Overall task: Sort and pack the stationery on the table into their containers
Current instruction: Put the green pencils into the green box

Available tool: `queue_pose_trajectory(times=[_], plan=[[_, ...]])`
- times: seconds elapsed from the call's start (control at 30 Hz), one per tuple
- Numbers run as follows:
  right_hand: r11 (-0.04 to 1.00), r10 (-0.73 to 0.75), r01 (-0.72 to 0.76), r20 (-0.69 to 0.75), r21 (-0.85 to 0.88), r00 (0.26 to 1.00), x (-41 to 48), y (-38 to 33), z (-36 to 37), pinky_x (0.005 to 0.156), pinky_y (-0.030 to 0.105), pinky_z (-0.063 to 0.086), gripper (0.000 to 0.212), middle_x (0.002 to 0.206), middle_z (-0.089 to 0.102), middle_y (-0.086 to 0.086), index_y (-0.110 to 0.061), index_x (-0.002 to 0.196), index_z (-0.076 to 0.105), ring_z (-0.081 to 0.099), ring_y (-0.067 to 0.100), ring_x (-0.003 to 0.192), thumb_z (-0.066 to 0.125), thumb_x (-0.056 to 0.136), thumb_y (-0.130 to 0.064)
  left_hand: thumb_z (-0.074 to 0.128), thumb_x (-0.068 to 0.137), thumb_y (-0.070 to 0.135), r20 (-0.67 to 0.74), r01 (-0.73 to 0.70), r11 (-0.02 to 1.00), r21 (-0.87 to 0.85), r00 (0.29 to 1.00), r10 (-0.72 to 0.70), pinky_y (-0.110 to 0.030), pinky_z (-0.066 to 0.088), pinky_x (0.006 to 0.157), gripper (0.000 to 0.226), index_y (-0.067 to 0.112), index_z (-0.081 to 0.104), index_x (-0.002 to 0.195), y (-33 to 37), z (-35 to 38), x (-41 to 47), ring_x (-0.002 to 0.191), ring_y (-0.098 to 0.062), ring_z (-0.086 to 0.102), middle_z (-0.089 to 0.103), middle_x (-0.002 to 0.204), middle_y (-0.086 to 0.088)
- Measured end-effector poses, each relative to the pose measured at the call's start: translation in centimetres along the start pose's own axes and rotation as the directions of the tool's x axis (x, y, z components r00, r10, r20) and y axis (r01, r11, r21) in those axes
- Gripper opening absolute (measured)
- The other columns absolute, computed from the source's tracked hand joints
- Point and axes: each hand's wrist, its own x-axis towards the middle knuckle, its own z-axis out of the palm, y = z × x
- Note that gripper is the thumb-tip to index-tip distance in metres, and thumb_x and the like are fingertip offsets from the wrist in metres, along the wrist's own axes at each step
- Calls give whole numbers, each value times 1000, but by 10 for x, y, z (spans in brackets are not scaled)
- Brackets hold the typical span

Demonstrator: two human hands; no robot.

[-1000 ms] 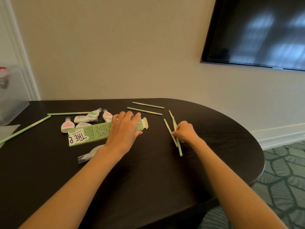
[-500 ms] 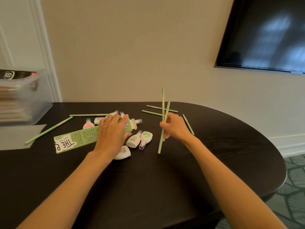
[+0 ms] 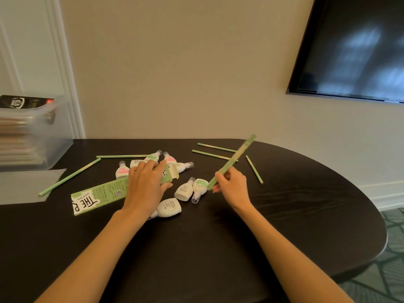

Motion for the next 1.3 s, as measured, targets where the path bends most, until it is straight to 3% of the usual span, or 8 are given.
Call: queue_pose_trajectory(times=[0.1, 0.2, 0.47, 0.63, 0.87, 0.97, 1.07, 1.3], plan=[[888, 137, -146, 50, 436, 989, -1, -24, 11, 58, 16, 55, 6, 81, 66, 6, -9, 93, 55, 68, 9, 59, 50, 95, -11, 58, 88, 40, 10, 5, 998, -58, 1000, -5, -30, 27, 104, 66, 21, 30, 144, -7, -1, 0, 128, -17, 35, 44, 138, 1], [788, 132, -200, 157, 582, 979, -3, -46, 31, 60, 18, 56, 6, 80, 67, 7, -9, 91, 57, 69, 11, 62, 51, 94, -10, 61, 86, 40, 12, -34, 992, -120, 999, 36, -29, 27, 103, 65, 19, 36, 142, -12, -1, 0, 128, -16, 35, 46, 137, 2], [826, 116, -253, 287, 504, 951, 7, -65, 72, 67, 20, 57, 10, 87, 69, 8, -5, 97, 61, 70, 13, 73, 61, 89, -11, 70, 79, 34, 15, 1, 929, -371, 1000, 5, -36, 34, 104, 63, 18, 47, 135, -25, -4, 4, 120, -17, 43, 51, 129, 0], [878, 147, -275, 326, 391, 934, 12, -69, 82, 66, 19, 50, 14, 81, 66, 4, -5, 95, 64, 62, 9, 71, 59, 89, -16, 72, 78, 30, 29, 25, 912, -409, 999, -14, -35, 39, 100, 61, 16, 49, 133, -28, -7, 6, 115, -16, 46, 53, 127, -1], [689, 178, -233, 151, 686, 972, 13, -64, 70, 65, 25, 45, 32, 74, 62, 6, -4, 89, 65, 59, 14, 71, 41, 97, -23, 71, 78, 34, 33, 36, 924, -382, 999, -25, -35, 35, 103, 64, 17, 47, 135, -26, -8, 6, 120, -17, 44, 50, 131, 0], [771, 197, -307, 250, 557, 948, 9, -64, 71, 68, 23, 48, 33, 80, 66, 4, -8, 87, 64, 61, 12, 75, 39, 99, -26, 71, 79, 33, 25, 33, 934, -356, 999, -25, -33, 29, 104, 63, 17, 46, 135, -25, -7, 5, 121, -17, 43, 50, 131, 0], [847, 236, -397, 420, 353, 876, 5, -64, 81, 75, 24, 50, 26, 98, 67, 6, -9, 110, 61, 62, 14, 92, 50, 95, -27, 70, 80, 31, 27, 27, 939, -342, 999, -19, -31, 30, 101, 61, 17, 47, 135, -25, -5, 4, 119, -17, 44, 51, 129, -1], [711, 223, -191, 41, 677, 974, 9, -57, 74, 74, 21, 53, 43, 112, 63, 7, -28, 131, 34, 65, 20, 100, 50, 95, -12, 68, 81, 34, 35, 80, 960, -269, 997, -73, -31, 30, 101, 61, 18, 46, 136, -28, -3, 7, 121, -18, 43, 51, 131, 0]])
